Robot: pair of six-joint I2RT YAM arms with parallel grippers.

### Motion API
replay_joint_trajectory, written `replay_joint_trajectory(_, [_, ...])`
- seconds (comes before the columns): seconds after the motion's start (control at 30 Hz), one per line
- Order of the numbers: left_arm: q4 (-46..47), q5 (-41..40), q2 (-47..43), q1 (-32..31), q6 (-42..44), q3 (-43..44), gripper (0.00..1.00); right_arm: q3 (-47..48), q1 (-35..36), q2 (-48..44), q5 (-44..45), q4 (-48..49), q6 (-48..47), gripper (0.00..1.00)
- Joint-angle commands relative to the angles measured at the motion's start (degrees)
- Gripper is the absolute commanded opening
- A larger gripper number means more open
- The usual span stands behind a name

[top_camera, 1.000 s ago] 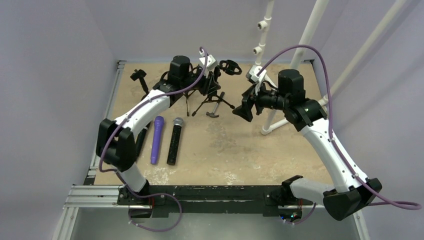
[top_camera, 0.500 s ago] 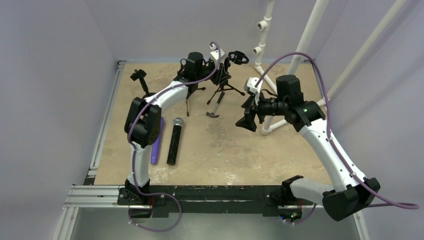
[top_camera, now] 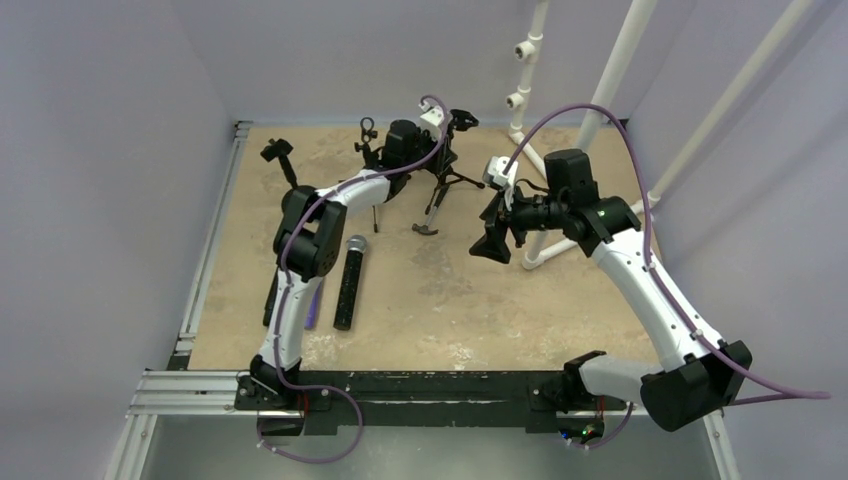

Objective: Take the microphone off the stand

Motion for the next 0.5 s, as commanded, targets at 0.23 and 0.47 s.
replay_joint_trajectory(0.23, [0.4,-16.7,1.2,-4.4,-5.3,10.0,0.01,-0.4,-0.2,0.8,-1.5,1.0,-0.4,0.8])
replay_joint_trajectory(0.47, [-1.8,-19.2,3.5,-5.8,-3.8,13.5,0.07,-1.5,-0.2,0.5,-1.4,1.5,-0.3,0.8])
